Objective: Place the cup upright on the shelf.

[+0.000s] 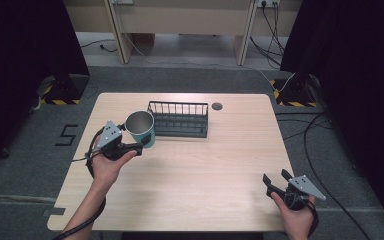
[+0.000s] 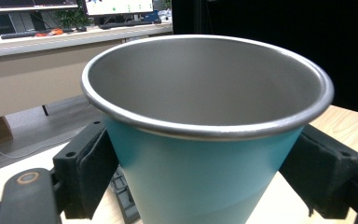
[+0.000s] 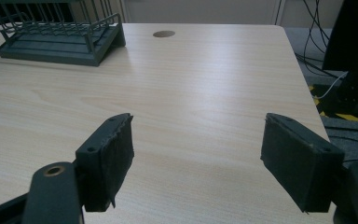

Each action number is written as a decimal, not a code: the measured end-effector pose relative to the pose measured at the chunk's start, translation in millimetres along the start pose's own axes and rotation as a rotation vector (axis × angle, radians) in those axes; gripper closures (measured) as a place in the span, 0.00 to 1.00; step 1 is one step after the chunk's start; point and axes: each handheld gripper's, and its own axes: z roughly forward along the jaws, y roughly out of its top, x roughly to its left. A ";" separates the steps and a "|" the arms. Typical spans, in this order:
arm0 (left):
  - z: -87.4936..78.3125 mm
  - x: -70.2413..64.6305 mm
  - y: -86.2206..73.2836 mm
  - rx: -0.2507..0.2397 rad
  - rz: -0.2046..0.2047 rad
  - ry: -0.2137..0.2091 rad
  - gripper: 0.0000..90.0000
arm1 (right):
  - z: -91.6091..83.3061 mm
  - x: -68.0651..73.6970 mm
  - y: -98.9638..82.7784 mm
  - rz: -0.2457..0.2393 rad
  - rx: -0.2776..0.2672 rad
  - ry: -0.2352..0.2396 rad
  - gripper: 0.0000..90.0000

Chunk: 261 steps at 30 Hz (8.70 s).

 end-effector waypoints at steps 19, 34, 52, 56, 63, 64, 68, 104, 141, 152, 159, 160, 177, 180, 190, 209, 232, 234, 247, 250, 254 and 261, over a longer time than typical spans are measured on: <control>19.8 0.6 8.6 -0.002 0.001 -0.010 0.17 | 1.1 -0.1 -0.1 0.005 0.000 0.002 0.29; 29.6 3.8 17.7 -0.010 0.006 -0.008 0.17 | 1.1 -0.4 -0.1 0.004 -0.001 0.001 0.29; 46.6 7.4 24.8 -0.010 -0.001 0.000 0.17 | 1.0 -0.8 -0.1 0.005 -0.001 0.002 0.29; 50.3 7.7 27.5 -0.011 0.001 -0.001 0.17 | 1.3 -0.7 -0.3 0.006 0.001 0.004 0.29; 57.7 9.1 30.5 -0.011 -0.002 0.001 0.17 | 1.7 -1.1 -0.5 0.008 0.001 0.003 0.29; 58.8 9.3 30.9 -0.011 -0.002 0.000 0.17 | 1.7 -1.1 -0.5 0.008 0.002 0.003 0.29; 63.1 10.4 31.9 -0.011 -0.007 0.000 0.17 | 2.0 -1.3 -0.7 0.010 0.002 0.003 0.29; 98.2 18.2 47.6 -0.016 -0.024 0.017 0.17 | 2.8 -2.2 -1.2 0.012 0.002 0.002 0.29; 142.9 14.8 47.3 0.027 -0.038 0.044 0.17 | 3.8 -2.8 -1.6 0.012 0.005 0.007 0.29; 150.6 15.1 42.4 0.048 -0.044 0.062 0.17 | 4.0 -2.7 -1.7 0.012 0.006 0.009 0.29; 157.4 15.7 35.4 0.073 -0.054 0.074 0.17 | 4.2 -2.6 -1.8 0.011 0.007 0.011 0.29; 158.6 15.6 34.6 0.075 -0.057 0.073 0.17 | 4.2 -2.5 -1.8 0.011 0.006 0.011 0.29; 173.4 12.7 23.1 0.148 -0.051 0.092 0.17 | 4.6 -3.1 -2.0 0.012 0.007 0.013 0.29; 175.0 12.4 21.2 0.163 -0.050 0.096 0.17 | 4.7 -3.2 -2.2 0.014 0.008 0.013 0.29; 180.2 11.1 13.0 0.214 -0.063 0.095 0.17 | 5.1 -3.2 -2.3 0.014 0.010 0.014 0.29; 185.7 9.6 4.2 0.255 -0.081 0.094 0.17 | 4.9 -3.2 -2.4 0.012 0.010 0.015 0.29; 180.6 8.0 4.8 0.263 -0.074 0.094 0.16 | 5.0 -2.8 -2.6 0.013 0.013 0.019 0.29; 178.7 8.0 5.7 0.264 -0.061 0.094 0.16 | 5.0 -2.7 -2.5 0.012 0.013 0.019 0.29; 162.2 8.9 9.2 0.258 -0.055 0.098 0.16 | 5.3 -2.4 -2.5 0.012 0.012 0.020 0.29; 158.5 8.5 8.6 0.254 -0.060 0.103 0.16 | 5.2 -2.4 -2.4 0.012 0.013 0.020 0.29; 151.8 7.0 10.9 0.243 -0.051 0.101 0.16 | 5.1 -2.8 -2.4 0.011 0.013 0.018 0.29; 134.2 7.9 14.3 0.223 -0.055 0.104 0.16 | 5.3 -2.5 -2.4 0.012 0.013 0.018 0.29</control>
